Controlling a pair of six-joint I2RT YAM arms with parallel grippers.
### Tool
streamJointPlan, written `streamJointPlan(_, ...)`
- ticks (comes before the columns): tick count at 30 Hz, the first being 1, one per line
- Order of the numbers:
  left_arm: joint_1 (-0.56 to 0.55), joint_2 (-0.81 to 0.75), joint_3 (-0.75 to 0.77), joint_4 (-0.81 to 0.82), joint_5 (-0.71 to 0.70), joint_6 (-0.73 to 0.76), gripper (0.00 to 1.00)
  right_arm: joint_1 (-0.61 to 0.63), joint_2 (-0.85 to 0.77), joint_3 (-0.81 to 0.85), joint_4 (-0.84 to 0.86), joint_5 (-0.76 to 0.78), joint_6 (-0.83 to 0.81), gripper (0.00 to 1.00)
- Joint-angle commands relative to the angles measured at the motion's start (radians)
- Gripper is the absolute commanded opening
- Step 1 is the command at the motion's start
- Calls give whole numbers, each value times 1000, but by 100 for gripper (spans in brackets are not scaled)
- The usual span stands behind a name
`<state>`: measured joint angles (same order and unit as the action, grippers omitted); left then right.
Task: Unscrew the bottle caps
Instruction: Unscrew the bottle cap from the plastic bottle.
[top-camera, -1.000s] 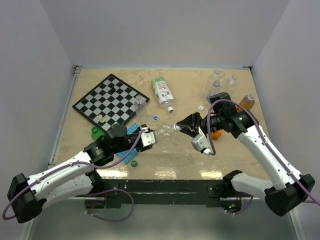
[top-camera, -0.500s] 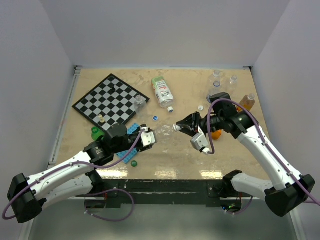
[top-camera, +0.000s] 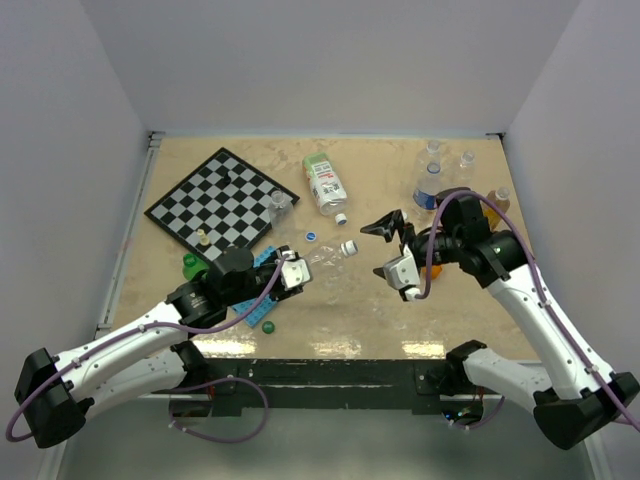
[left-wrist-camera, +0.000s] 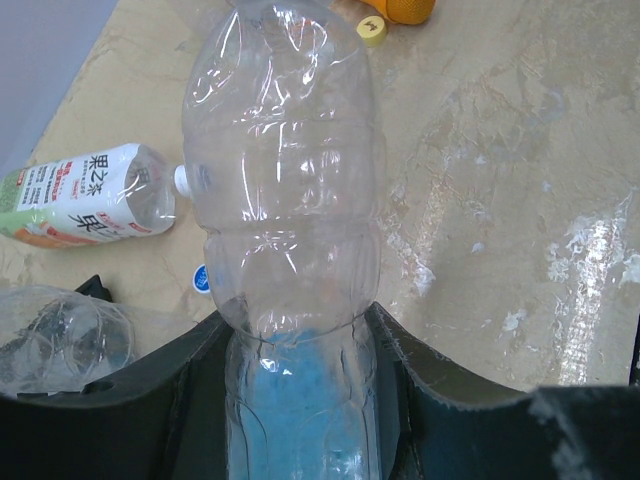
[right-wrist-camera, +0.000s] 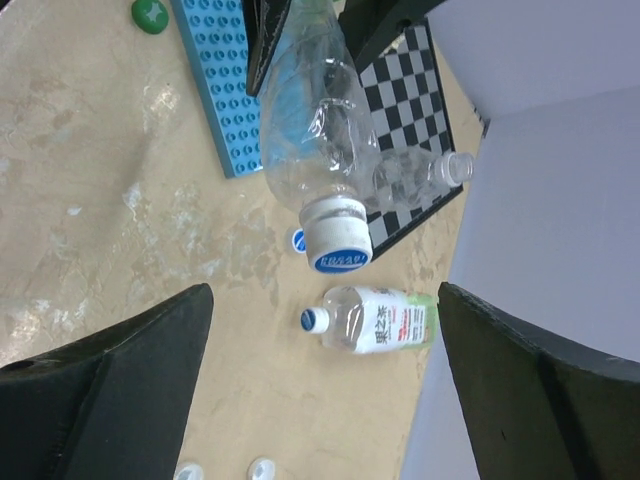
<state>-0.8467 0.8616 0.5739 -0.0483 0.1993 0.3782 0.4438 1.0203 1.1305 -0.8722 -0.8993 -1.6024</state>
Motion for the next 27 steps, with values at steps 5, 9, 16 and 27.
streamJointPlan(5, 3, -18, 3, 16, -11, -7, 1, -36, -98, -38, 49, 108, 237, 98)
streamJointPlan(9, 3, -21, 4, 16, -12, -10, 1, -50, -144, -46, 44, 143, 332, 98)
streamJointPlan(16, 3, -19, 4, 16, -11, -10, 1, -54, -161, -6, -28, 177, 435, 98)
streamJointPlan(27, 3, -18, 6, 15, -17, -12, 1, -56, -117, 44, -16, 140, 662, 98)
